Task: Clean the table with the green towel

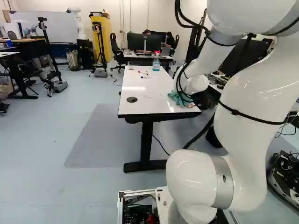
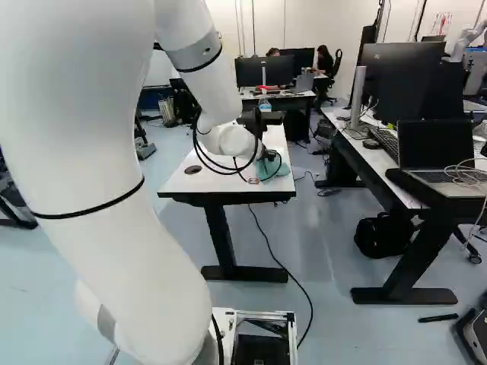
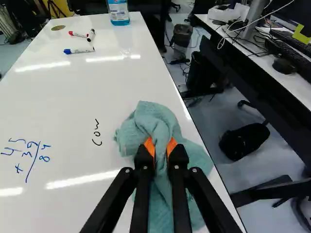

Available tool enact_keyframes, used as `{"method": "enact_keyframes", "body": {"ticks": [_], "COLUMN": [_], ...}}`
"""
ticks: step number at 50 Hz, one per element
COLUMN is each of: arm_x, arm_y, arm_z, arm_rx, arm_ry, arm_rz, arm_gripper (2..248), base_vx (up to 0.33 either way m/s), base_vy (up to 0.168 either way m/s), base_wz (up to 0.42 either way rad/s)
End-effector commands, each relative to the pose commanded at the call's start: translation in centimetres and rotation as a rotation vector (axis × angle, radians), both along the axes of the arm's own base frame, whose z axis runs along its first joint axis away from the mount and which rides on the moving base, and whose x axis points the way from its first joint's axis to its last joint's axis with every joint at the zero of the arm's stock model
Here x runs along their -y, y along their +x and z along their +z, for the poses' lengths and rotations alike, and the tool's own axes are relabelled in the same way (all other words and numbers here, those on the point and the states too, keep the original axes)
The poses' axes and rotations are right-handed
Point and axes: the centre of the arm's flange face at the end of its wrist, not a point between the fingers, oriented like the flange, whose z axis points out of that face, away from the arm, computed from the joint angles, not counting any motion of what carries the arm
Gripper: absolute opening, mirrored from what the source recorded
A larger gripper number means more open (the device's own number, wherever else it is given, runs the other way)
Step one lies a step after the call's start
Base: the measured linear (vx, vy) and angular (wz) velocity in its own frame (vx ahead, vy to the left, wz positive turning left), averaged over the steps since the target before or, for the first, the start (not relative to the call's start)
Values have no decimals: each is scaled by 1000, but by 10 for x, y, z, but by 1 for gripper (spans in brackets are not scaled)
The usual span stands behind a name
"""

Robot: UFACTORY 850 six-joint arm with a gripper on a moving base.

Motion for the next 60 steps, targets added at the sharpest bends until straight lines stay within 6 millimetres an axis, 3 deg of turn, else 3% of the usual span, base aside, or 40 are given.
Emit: {"method": "enact_keyframes", "body": {"ticks": [60], "arm_x": [-23], "arm_y": [85], "arm_z": [38], "arm_rx": [-137], "arm_ry": [20], "arm_rz": [76], "arm_gripper": [46], "base_vx": [0], "base_vy": [0], "base_wz": [0]}}
